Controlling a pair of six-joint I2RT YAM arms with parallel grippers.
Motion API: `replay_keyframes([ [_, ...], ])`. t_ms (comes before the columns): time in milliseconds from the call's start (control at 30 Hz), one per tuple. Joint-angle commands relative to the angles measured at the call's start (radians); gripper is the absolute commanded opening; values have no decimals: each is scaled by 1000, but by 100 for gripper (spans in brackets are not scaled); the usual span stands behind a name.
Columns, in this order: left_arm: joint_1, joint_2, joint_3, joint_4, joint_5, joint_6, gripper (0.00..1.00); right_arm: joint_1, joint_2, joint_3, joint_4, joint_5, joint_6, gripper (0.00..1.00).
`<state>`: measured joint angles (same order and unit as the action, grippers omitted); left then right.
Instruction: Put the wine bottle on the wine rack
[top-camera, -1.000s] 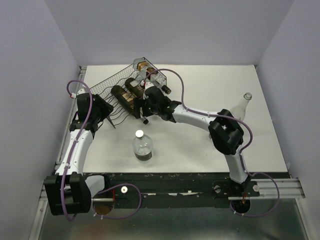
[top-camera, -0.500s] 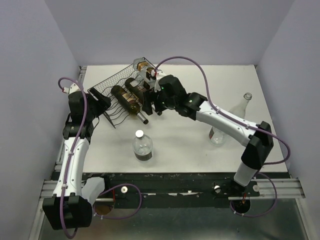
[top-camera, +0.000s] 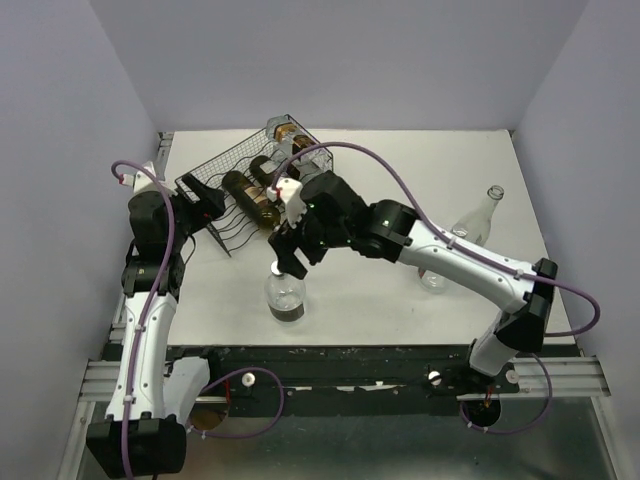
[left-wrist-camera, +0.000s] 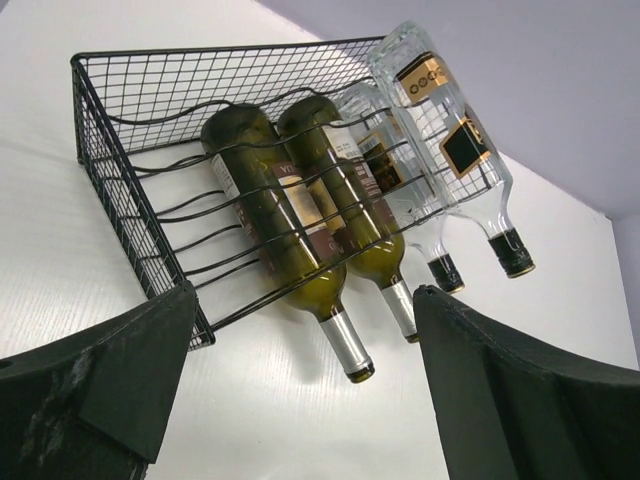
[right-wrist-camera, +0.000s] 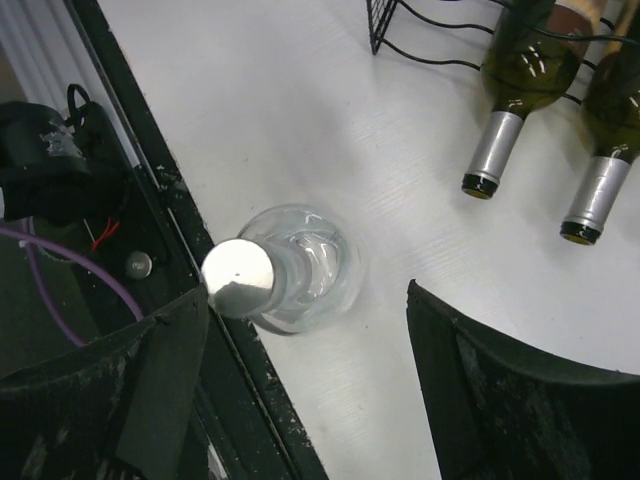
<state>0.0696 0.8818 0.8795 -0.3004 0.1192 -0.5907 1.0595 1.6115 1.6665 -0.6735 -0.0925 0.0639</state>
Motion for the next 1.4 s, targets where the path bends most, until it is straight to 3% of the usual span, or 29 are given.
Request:
replay_keyframes([
  [0,-4,-87,-53,76,-38,15,99,34,134,137,-181,65,-38,83],
  [467,-1,-92,-53,64,-41,0,99,111,261,219,-224,120,-6,75],
  [700,-1,-76,-57,75,-10,-8,99,109,277,219,-189,140,-1,39],
  [833,-1,-64,-56,102,40,2,99,111,268,205,-173,169,10,31],
  [967,1,-46,-43,118,109,5,99,94,200,110,-95,157,36,22],
  [1100,-1,-34,-50,136,140,-3,99,40,81,-81,47,99,103,1],
  [1367,-1,17,-31,158,209,-29,99,-1,-130,-503,423,47,252,1],
])
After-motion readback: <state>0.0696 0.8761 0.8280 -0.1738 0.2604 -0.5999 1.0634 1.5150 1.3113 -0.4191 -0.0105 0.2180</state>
